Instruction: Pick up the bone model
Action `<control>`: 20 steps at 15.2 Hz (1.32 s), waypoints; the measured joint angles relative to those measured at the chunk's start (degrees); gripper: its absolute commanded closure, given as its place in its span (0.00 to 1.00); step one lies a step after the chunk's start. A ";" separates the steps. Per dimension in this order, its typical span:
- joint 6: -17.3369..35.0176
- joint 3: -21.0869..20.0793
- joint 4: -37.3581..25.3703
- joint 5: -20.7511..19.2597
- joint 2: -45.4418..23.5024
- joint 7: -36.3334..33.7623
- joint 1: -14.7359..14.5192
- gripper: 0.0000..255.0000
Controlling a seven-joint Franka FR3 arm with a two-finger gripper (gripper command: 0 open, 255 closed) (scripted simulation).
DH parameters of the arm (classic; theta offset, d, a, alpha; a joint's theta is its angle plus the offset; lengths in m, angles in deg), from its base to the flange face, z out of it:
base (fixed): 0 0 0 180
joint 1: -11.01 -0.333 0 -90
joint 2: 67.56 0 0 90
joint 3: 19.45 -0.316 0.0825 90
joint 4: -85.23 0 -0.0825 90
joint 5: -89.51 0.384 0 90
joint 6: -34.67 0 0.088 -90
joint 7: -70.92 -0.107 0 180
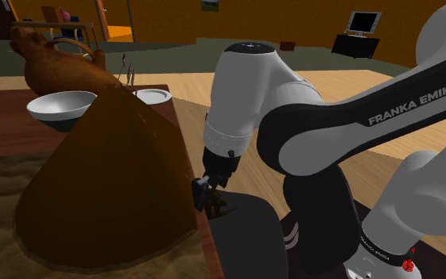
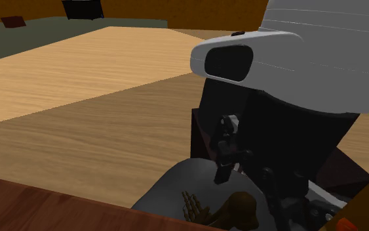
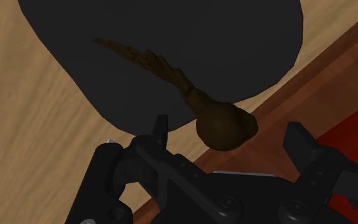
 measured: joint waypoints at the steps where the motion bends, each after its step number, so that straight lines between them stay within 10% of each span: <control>1: 0.22 -0.06 -0.02 0.22 0.09 0.03 -0.10 1.00; 20: -7.15 2.03 -4.46 0.97 3.02 1.08 -0.61 1.00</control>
